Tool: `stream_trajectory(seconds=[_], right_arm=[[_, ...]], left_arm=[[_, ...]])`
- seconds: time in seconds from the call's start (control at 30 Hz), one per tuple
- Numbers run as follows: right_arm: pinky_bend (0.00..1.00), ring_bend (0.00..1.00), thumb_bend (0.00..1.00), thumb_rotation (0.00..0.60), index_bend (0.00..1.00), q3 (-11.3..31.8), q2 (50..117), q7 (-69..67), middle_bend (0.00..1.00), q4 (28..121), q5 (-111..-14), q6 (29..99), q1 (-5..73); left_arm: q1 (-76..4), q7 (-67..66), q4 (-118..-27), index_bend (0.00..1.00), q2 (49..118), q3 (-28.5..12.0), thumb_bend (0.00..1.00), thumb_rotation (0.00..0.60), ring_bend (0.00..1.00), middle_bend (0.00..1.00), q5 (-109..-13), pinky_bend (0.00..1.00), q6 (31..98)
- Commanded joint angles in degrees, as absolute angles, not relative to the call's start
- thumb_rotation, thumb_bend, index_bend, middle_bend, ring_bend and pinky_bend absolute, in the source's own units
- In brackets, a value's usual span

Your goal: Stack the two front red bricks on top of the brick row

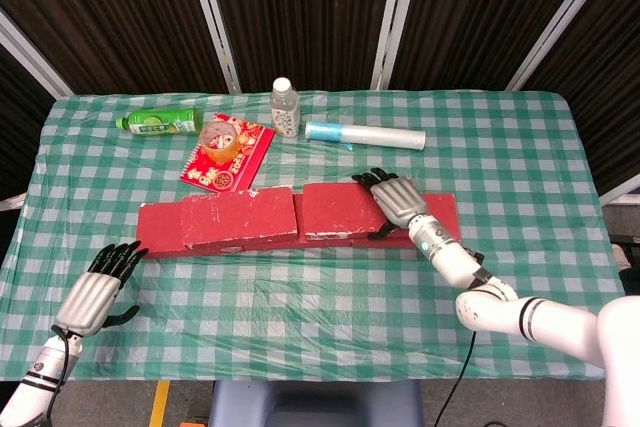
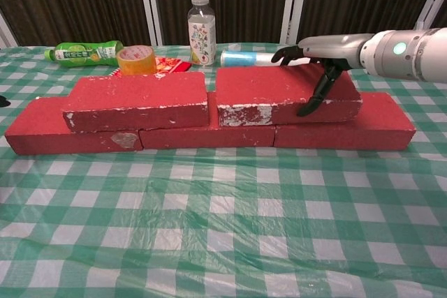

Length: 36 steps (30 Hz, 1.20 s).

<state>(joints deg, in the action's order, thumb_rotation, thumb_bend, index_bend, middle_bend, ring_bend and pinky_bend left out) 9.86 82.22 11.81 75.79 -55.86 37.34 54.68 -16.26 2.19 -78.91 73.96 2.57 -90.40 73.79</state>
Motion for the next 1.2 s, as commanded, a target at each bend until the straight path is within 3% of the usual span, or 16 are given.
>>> stream_trajectory(seconds=[0.03,0.6,1.2], right_arm=[[0.32,0.13,0.12,0.6,0.18,9.73,82.11,12.41,0.2,76.12,-55.31,37.62,54.82],[0.32,0.12,0.12,0.6,0.14,9.01,82.33,15.46,0.18,77.49,-51.81,38.8,55.52],[0.31,0.07,0.06,0.6,0.02,7.97,82.25,19.75,0.12,78.89,-46.5,39.88,56.7]], left_arm=[[-16.27,2.26,-78.89,0.0,73.94,2.57,0.25,0.6,0.0,0.0,-90.41,0.06,73.79],[-16.13,2.83,-79.03,0.0,73.59,2.62,0.25,0.6,0.0,0.0,-90.85,0.06,74.41],[-16.12,2.97,-79.1,0.0,73.57,2.64,0.25,0.6,0.0,0.0,-90.99,0.06,74.47]])
